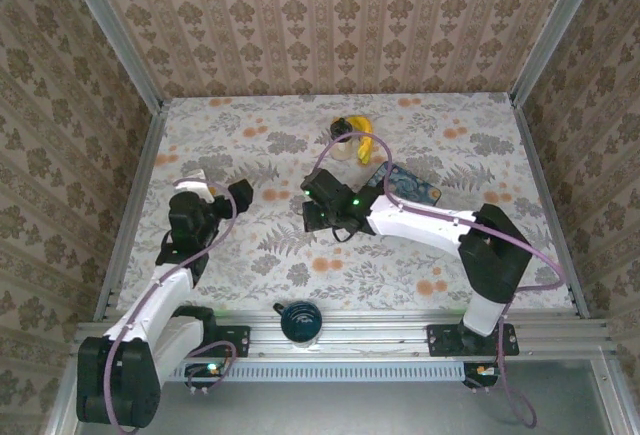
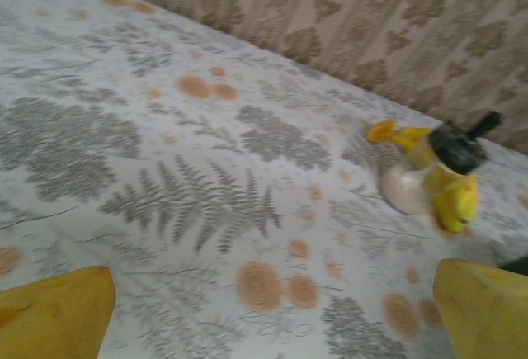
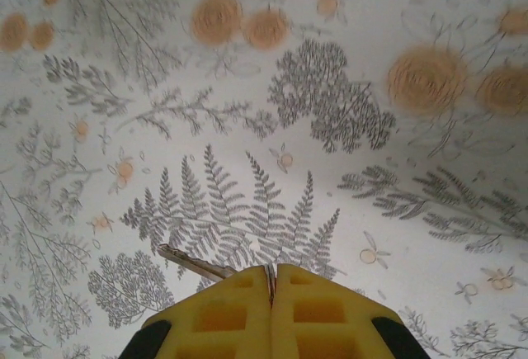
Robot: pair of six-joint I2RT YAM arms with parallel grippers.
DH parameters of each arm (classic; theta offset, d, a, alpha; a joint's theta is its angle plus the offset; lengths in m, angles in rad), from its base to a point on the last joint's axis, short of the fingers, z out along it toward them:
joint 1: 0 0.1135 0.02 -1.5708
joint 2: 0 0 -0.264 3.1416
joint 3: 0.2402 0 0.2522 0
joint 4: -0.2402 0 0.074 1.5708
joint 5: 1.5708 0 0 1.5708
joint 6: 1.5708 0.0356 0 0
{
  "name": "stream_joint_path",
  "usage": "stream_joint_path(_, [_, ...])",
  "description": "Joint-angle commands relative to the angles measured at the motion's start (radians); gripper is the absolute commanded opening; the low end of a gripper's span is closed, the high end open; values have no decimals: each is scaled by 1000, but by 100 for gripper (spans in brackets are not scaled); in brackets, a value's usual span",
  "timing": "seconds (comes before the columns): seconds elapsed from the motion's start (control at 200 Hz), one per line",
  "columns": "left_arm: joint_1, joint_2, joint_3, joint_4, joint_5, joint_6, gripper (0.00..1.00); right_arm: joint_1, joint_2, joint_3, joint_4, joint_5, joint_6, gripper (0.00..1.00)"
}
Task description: Unlock the padlock with the key
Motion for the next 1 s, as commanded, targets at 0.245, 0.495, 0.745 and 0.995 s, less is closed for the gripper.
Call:
stream_joint_path(0.245, [-145, 75, 137, 46, 264, -20, 93, -4, -140, -103, 168, 176, -75, 0])
stream_joint_path(0.495, [-263, 179, 228, -12, 305, -14, 70, -5, -155, -108, 190, 180, -91, 0])
stream_joint_path(0.745, [-281, 288, 273, 12, 369, -58, 46, -4, -148, -94, 199, 166, -94, 0])
stream_joint_path(0.995, [-342, 363, 293, 33, 412, -78, 37, -4, -150, -91, 198, 168, -94, 0])
